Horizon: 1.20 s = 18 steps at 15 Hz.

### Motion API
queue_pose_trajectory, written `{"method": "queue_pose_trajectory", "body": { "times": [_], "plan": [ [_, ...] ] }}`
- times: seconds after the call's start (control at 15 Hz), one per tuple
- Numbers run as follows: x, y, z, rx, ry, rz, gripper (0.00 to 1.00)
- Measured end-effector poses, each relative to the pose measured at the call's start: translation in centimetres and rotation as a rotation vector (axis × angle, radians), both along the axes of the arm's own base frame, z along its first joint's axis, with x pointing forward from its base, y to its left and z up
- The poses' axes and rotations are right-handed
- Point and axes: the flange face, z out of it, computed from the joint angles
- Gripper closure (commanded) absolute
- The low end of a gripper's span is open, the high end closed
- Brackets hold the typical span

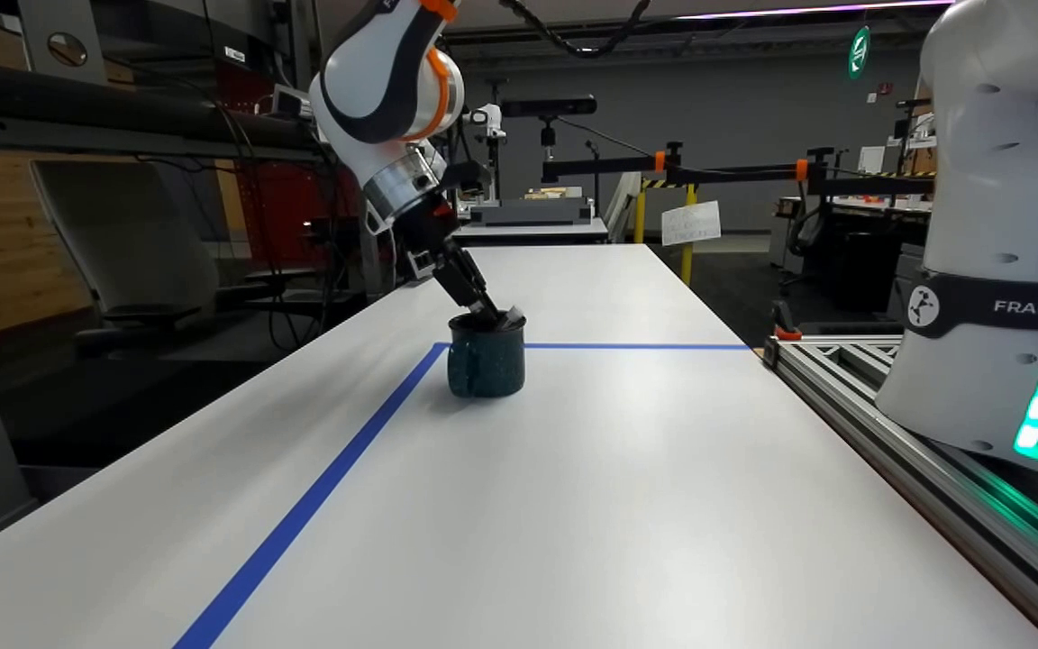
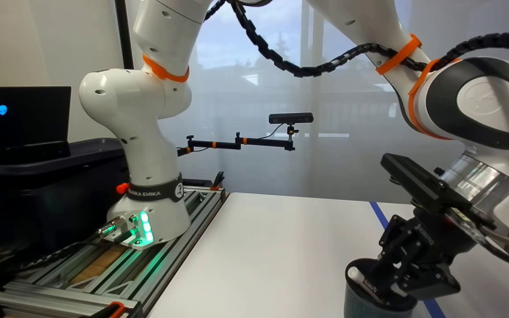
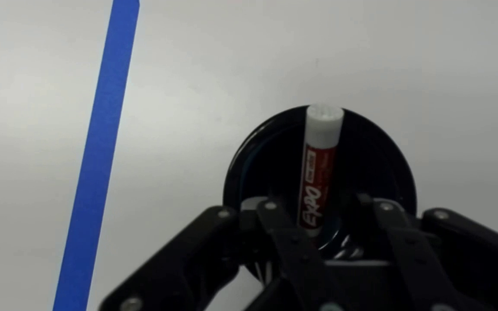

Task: Put the marker on the table.

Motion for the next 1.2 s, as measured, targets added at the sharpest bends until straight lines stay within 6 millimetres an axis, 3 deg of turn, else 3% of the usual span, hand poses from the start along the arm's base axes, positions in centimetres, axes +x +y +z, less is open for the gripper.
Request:
{"method": "queue_pose_trajectory", "body": {
  "times": [0.4,0.47,0.67,0.73,0.8,0.87,1.0,1.2],
  "plan": [
    [0.3,0.8,-0.9,0.028,0.038,0.034,0.64],
    [0.4,1.0,-1.1,0.031,0.044,0.037,0.61],
    [0.3,1.3,-1.8,0.038,0.062,0.041,0.7],
    [0.2,1.2,-2.0,0.039,0.067,0.04,0.68],
    [0.1,1.1,-2.1,0.04,0.071,0.038,0.73],
    [0.0,0.9,-2.3,0.04,0.076,0.034,0.93],
    [-0.2,0.6,-2.6,0.041,0.082,0.028,1.0],
    [-0.2,0.6,-2.5,0.041,0.082,0.026,0.95]
  ]
}}
